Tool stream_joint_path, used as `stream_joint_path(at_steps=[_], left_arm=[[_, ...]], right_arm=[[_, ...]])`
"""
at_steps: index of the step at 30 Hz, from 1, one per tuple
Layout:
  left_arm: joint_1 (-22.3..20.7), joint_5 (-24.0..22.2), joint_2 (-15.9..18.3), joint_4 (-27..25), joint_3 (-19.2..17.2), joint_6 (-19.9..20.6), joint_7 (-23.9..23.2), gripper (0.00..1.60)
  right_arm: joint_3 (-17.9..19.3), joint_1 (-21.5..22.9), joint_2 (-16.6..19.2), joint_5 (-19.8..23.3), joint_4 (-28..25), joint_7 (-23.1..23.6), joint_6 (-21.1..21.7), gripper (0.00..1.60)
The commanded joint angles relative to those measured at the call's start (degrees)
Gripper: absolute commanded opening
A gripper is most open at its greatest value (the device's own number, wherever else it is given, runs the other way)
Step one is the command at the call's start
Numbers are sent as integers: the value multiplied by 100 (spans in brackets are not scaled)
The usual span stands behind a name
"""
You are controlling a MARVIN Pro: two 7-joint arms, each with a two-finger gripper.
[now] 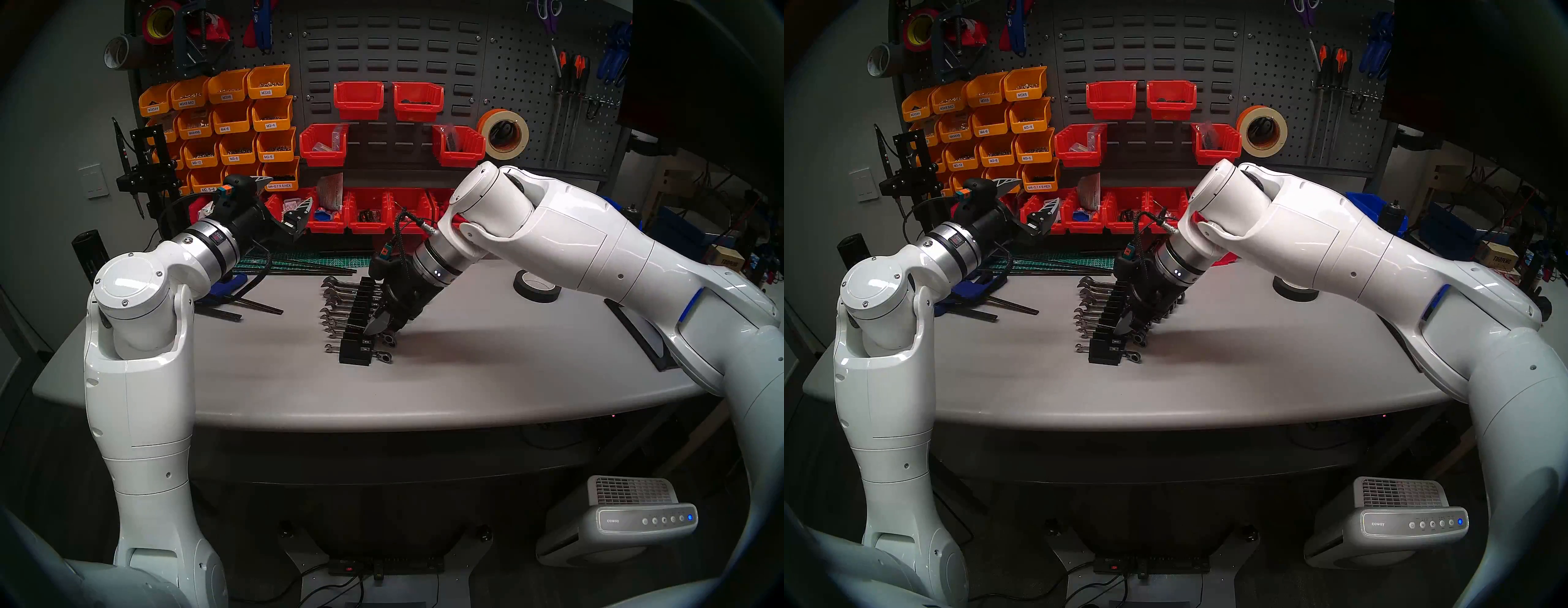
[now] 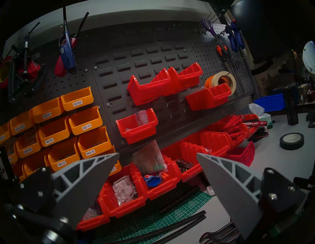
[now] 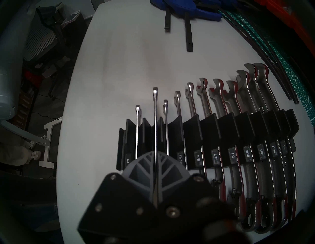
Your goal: Put the wrenches on the table into the correct slot in the case
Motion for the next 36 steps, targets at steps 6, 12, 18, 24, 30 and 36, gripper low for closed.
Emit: stream_joint_path(at_steps=[6, 12, 18, 24, 30, 36], left_arm=[[-207, -45, -6, -114, 30, -66, 22, 160], [-194, -45, 9, -126, 32, -67, 31, 160], [-216, -69, 7, -130, 17, -50, 42, 160], [-232, -122, -10, -141, 2, -26, 42, 160], [-281, -217, -113, -179, -10, 25, 92, 160], [-295, -379, -376, -204, -89, 68, 244, 160]], right_arm=[[15, 307, 6, 158, -34, 442, -105, 61], [-66, 361, 10, 152, 13, 404, -180, 54], [-65, 418, 27, 167, -25, 363, -190, 74], [77, 388, 162, 296, -176, 247, -244, 147], [217, 375, 452, 376, -427, 152, -253, 156], [541, 189, 928, 471, -814, -292, -409, 160]])
